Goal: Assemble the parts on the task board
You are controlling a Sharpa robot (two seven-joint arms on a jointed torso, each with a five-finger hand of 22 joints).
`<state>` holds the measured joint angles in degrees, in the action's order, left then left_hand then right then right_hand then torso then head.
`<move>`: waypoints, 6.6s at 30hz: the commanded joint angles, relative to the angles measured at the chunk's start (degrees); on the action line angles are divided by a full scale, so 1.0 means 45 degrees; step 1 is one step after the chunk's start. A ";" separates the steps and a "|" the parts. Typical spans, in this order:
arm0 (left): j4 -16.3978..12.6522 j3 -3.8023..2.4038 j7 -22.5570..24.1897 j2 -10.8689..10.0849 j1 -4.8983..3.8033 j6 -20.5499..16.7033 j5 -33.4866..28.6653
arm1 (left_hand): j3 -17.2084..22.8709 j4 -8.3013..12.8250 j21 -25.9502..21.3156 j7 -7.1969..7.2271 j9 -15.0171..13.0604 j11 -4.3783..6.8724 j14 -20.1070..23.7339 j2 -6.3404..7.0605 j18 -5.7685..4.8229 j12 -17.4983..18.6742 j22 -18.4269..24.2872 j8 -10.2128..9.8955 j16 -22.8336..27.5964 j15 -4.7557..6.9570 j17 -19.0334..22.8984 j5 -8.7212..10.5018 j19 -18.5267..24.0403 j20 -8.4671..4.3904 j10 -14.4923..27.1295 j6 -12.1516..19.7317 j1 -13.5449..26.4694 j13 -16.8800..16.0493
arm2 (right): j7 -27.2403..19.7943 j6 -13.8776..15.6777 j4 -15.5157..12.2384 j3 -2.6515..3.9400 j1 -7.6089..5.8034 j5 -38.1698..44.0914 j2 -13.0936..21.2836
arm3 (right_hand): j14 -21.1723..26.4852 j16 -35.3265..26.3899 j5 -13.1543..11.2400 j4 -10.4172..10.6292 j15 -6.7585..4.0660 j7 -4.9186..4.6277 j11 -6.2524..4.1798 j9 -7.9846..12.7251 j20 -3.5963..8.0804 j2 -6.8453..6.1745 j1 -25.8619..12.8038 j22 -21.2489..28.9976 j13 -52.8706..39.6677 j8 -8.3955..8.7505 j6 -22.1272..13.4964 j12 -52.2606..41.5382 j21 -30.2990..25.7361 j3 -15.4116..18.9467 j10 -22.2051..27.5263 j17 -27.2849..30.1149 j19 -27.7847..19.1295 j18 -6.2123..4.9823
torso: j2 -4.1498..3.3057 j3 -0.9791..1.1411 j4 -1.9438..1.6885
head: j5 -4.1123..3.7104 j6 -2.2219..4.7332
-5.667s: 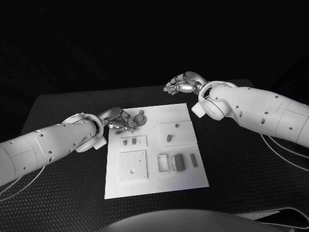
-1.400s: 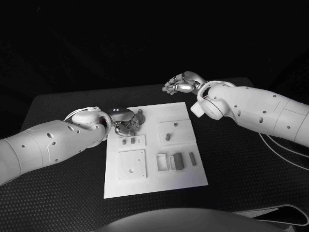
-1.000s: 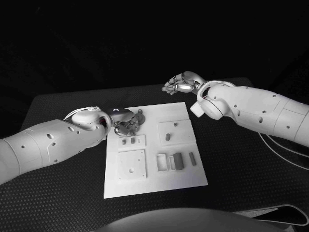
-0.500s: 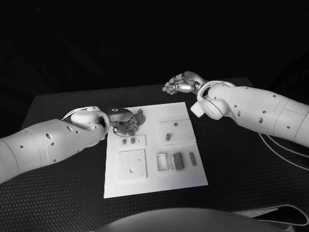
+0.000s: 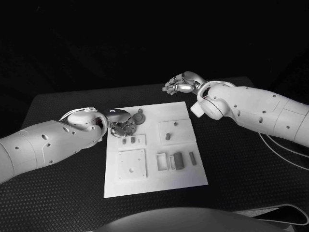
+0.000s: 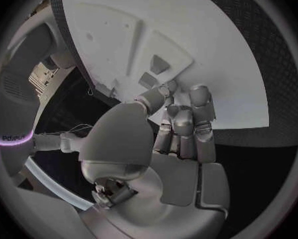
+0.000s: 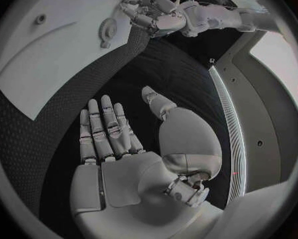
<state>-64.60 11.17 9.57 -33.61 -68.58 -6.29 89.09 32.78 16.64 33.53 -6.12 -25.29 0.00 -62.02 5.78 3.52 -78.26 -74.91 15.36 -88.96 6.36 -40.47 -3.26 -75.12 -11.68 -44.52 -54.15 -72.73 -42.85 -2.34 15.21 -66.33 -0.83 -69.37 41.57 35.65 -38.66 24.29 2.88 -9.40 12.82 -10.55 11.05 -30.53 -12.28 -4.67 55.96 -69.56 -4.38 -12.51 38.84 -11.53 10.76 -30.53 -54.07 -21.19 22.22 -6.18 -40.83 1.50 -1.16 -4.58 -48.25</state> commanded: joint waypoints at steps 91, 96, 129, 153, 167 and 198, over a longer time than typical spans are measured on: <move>0.0364 0.0060 0.0763 0.0467 -0.0005 0.0754 0.0975 | -0.0931 -0.0013 -0.0056 0.0134 -0.0113 0.0135 0.0335 -0.0172 0.0272 -0.0146 -0.0274 0.0409 -0.0050 0.0090 -0.0149 0.0096 0.0174 -0.0096 0.0270 -0.0167 -0.0147 0.0160 | -0.0059 -0.0205 0.0025 0.0003 0.0023 0.0003 -0.0030 | -0.0098 -0.0068 -0.0022 0.0123 0.0008 -0.0820 0.0025 0.0047 -0.0019 -0.0002 -0.0059 -0.0061 0.0046 -0.0083 -0.0076 0.0046 -0.0151 0.0007 -0.0100 0.0008 0.0100 0.0026 | 0.0007 0.0000 0.0003 | -0.0038 -0.0079; 0.0372 0.0061 0.0779 0.0478 -0.0005 0.0861 0.0943 | -0.0953 -0.0021 -0.0045 0.0150 -0.0127 0.0152 0.0349 -0.0287 0.0263 -0.0138 -0.0278 0.0454 -0.0059 0.0107 -0.0158 0.0096 0.0187 -0.0103 0.0264 -0.0236 -0.0065 0.0180 | -0.0059 -0.0214 0.0019 0.0003 0.0023 0.0003 -0.0032 | -0.0097 -0.0069 -0.0022 0.0127 0.0009 -0.0821 0.0025 0.0049 -0.0020 -0.0003 -0.0064 -0.0063 0.0048 -0.0084 -0.0078 0.0047 -0.0154 0.0010 -0.0099 0.0008 0.0100 0.0026 | 0.0009 0.0002 0.0001 | -0.0035 -0.0079; 0.0622 0.0070 0.0681 0.0525 0.0001 0.0050 0.0029 | -0.0980 -0.0138 0.0010 0.0097 -0.0135 0.0119 0.0218 -0.0682 0.0298 -0.0156 -0.0246 0.0541 -0.0079 0.0084 -0.0151 0.0099 0.0050 -0.0125 0.0097 -0.0346 0.0517 0.0274 | -0.0071 -0.0183 0.0016 0.0003 0.0023 0.0003 -0.0032 | -0.0095 -0.0074 -0.0022 0.0150 0.0010 -0.0822 0.0026 0.0060 -0.0023 -0.0003 -0.0079 -0.0078 0.0056 -0.0091 -0.0082 0.0051 -0.0176 0.0018 -0.0100 0.0009 0.0105 0.0022 | -0.0004 -0.0002 0.0011 | -0.0061 -0.0049; 0.0721 -0.0068 0.0845 0.0429 0.0002 -0.0256 -0.1241 | -0.0937 -0.0175 0.0008 0.0089 -0.0133 0.0118 0.0153 -0.0767 0.0317 -0.0153 -0.0237 0.0543 -0.0075 0.0086 -0.0147 0.0101 -0.0004 -0.0132 0.0034 -0.0339 0.0675 0.0303 | -0.0080 -0.0176 0.0023 0.0003 0.0024 0.0003 -0.0055 | -0.0092 -0.0078 -0.0022 0.0154 0.0011 -0.0822 0.0026 0.0069 -0.0024 -0.0010 -0.0075 -0.0089 0.0062 -0.0097 -0.0087 0.0053 -0.0194 0.0022 -0.0101 0.0009 0.0106 0.0018 | 0.0008 0.0008 0.0017 | -0.0052 -0.0027; 0.0656 -0.0369 0.0803 0.0294 0.0001 0.0016 -0.2414 | -0.0908 -0.0176 0.0005 0.0069 -0.0122 0.0103 0.0127 -0.0807 0.0327 -0.0153 -0.0233 0.0518 -0.0071 0.0076 -0.0145 0.0101 -0.0028 -0.0131 0.0010 -0.0287 0.0720 0.0315 | -0.0077 -0.0173 0.0014 0.0003 0.0024 0.0002 -0.0048 | -0.0092 -0.0080 -0.0022 0.0158 0.0011 -0.0822 0.0027 0.0075 -0.0025 -0.0012 -0.0074 -0.0097 0.0065 -0.0101 -0.0089 0.0055 -0.0205 0.0024 -0.0101 0.0009 0.0108 0.0016 | 0.0013 0.0011 0.0002 | -0.0046 -0.0020; 0.0167 -0.0662 0.0470 -0.0438 -0.0003 0.0714 -0.3120 | -0.0932 -0.0177 -0.0001 0.0036 -0.0112 0.0073 0.0091 -0.0824 0.0344 -0.0160 -0.0232 0.0492 -0.0066 0.0046 -0.0143 0.0101 -0.0060 -0.0113 -0.0022 -0.0229 0.0854 0.0327 | -0.0075 -0.0176 -0.0018 0.0003 0.0024 0.0002 0.0006 | -0.0090 -0.0085 -0.0022 0.0161 0.0012 -0.0823 0.0028 0.0086 -0.0027 -0.0021 -0.0070 -0.0113 0.0072 -0.0109 -0.0094 0.0061 -0.0227 0.0029 -0.0098 0.0009 0.0111 0.0011 | 0.0009 -0.0023 -0.0009 | 0.0008 -0.0039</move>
<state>-63.88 8.23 11.66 -35.72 -68.57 -4.13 75.95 28.52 16.02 33.33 -5.48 -25.86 0.37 -61.12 2.35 3.55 -78.70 -74.94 17.47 -88.98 6.65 -41.10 -3.04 -74.95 -12.27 -44.17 -55.16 -69.13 -41.45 -2.32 15.01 -66.33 -0.83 -69.27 41.51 35.70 -38.66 24.29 2.88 -8.92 12.82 -10.55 11.05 -30.21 -12.49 -4.67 55.96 -70.01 -4.11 -12.69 38.84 -11.54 10.09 -30.36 -54.07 -21.19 22.44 -6.18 -40.77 1.40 -1.23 -4.59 -48.45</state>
